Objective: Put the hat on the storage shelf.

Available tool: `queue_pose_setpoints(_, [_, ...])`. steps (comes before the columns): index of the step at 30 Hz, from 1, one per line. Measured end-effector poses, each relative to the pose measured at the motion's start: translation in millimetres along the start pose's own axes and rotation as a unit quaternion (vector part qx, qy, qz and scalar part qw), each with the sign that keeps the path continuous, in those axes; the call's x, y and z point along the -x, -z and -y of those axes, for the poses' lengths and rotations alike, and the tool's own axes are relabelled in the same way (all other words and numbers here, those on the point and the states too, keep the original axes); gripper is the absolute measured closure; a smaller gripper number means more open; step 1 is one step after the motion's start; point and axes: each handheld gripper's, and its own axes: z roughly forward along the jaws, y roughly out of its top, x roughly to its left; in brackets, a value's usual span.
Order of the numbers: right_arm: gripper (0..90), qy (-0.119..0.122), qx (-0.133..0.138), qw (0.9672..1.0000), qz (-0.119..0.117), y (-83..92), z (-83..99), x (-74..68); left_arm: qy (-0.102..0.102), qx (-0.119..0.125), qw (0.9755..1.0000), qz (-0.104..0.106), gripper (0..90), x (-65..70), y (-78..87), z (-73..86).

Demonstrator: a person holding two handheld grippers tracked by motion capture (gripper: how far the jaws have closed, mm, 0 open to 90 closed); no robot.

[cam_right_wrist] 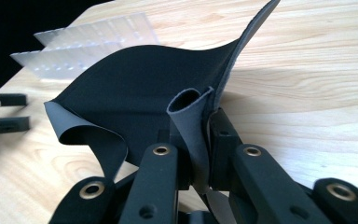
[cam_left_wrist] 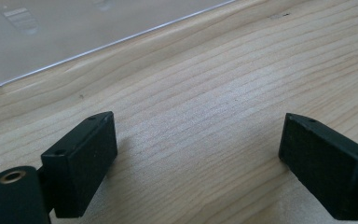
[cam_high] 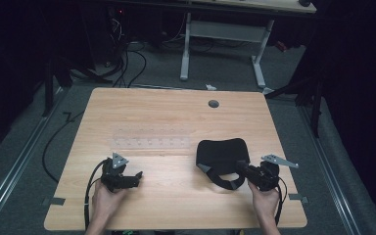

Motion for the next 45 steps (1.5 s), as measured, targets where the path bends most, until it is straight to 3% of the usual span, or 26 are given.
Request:
queue_pose_setpoints(12, [83.5,0.031,-0.015,0.9983,-0.047,-3.9,-1.9,-24.9,-0.002,-0.008,1.0000,0.006,15.5,0.1,4.0,-0.6])
queue_pose_setpoints(15, [83.5,0.039,-0.020,0.9975,-0.056,-5.6,-2.5,-31.1,-0.010,-0.014,0.9997,0.017,15.5,2.6,7.4,0.4])
queue_pose_setpoints(19, [83.5,0.044,-0.023,0.9965,-0.067,-7.8,-4.0,-38.6,-0.031,-0.001,0.9986,0.043,15.7,12.1,17.5,-1.6])
queue_pose_setpoints(22, [83.5,0.048,-0.026,0.9954,-0.079,-11.1,-5.0,-43.4,-0.036,0.003,0.9967,0.073,16.1,22.1,26.2,-5.8])
queue_pose_setpoints(30, [83.5,0.057,-0.032,0.9932,-0.096,-16.4,-6.0,-52.6,-0.056,0.005,0.9912,0.120,17.6,43.2,40.1,-4.4])
queue_pose_setpoints(37, [83.4,0.065,-0.049,0.9910,-0.107,-21.1,-7.5,-61.2,-0.067,0.016,0.9840,0.164,17.2,62.1,51.7,-2.6])
queue_pose_setpoints(39, [83.5,0.066,-0.052,0.9903,-0.111,-23.0,-8.0,-63.9,-0.060,0.013,0.9815,0.181,16.9,66.9,53.4,-3.2])
queue_pose_setpoints(45, [83.4,0.072,-0.061,0.9882,-0.121,-28.9,-10.4,-71.8,-0.066,0.004,0.9789,0.193,15.5,74.3,51.9,-2.4])
